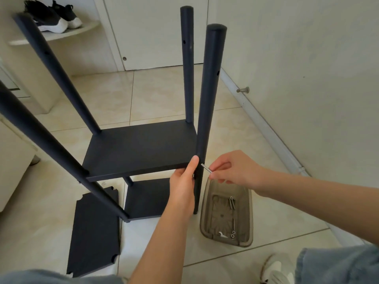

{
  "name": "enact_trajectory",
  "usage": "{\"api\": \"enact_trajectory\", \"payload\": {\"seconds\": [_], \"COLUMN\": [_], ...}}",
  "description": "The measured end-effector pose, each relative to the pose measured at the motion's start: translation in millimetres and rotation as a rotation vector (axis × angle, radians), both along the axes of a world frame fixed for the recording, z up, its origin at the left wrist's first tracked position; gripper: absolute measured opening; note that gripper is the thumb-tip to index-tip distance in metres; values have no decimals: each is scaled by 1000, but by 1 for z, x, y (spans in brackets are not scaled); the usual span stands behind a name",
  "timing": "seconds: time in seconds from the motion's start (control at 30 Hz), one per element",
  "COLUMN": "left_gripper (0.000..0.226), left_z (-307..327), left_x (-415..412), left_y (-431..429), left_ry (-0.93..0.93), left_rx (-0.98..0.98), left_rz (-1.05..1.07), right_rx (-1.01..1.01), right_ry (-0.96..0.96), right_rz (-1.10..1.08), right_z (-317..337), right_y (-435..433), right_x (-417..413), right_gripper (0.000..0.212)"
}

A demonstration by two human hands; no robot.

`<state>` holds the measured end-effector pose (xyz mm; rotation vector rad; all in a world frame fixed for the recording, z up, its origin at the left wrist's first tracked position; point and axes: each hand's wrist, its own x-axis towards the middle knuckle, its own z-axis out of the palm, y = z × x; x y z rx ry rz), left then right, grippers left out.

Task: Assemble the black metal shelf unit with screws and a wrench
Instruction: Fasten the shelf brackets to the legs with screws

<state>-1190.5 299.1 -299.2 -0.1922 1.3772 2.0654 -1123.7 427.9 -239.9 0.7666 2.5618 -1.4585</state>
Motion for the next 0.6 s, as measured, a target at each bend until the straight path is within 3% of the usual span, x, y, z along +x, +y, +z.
{"api": "enact_trajectory", "payload": {"seconds": [0.17, 0.6], "left_gripper": [24, 21], "left_z": [-7, -15], "left_x": [-4, -5], "left_y": [2, 6], "left_ry": [-9, -18], "left_rx": [28, 14], "left_rz": [15, 46], "right_rx": [7, -230], "right_ry": [3, -31], "right_rz": [-53, -238], "right_z": [-3, -5], "right_y": [14, 8], "right_x": [-3, 3], "right_gripper": [8, 5]}}
